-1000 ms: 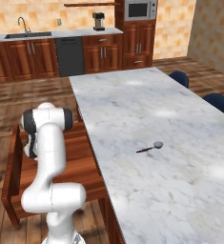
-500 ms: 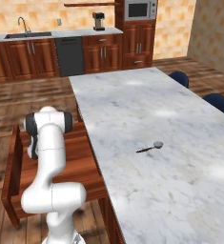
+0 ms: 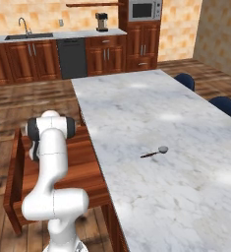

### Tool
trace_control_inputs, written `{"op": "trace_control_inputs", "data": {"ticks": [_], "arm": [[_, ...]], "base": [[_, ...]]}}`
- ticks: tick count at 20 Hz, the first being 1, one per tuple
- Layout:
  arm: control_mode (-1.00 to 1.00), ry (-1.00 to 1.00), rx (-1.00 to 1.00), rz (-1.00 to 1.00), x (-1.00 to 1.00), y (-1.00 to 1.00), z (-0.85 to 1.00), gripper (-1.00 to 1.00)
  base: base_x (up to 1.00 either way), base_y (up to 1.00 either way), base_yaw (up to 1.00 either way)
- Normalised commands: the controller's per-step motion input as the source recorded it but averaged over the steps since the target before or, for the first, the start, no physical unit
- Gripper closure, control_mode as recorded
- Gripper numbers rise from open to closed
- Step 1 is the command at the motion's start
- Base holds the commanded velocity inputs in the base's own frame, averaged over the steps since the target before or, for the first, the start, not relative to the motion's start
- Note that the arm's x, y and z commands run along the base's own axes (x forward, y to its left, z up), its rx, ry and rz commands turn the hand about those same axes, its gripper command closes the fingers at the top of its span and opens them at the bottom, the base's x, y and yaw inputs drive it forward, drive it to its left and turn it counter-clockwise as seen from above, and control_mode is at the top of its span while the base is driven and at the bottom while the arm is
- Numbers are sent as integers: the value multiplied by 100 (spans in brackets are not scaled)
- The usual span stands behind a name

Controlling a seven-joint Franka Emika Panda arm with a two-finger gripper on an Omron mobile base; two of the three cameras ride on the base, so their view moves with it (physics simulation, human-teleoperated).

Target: Organize the utensils by type. Pick up the wooden spoons from the counter and place them in the open cabinet. Then pick up the metallic utensils from the counter and place them in the open drawer.

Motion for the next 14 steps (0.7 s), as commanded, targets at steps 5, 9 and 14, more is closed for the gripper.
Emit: {"op": "trace_control_inputs", "data": {"ticks": [5, 9, 14], "arm": [[-100, 2, 1, 0, -4, 0, 43, -100], [-100, 0, 0, 0, -16, -2, 66, -100], [-100, 0, 0, 0, -34, -25, 76, -100]], "base": [[0, 0, 0], [0, 0, 0], [0, 0, 0]]}}
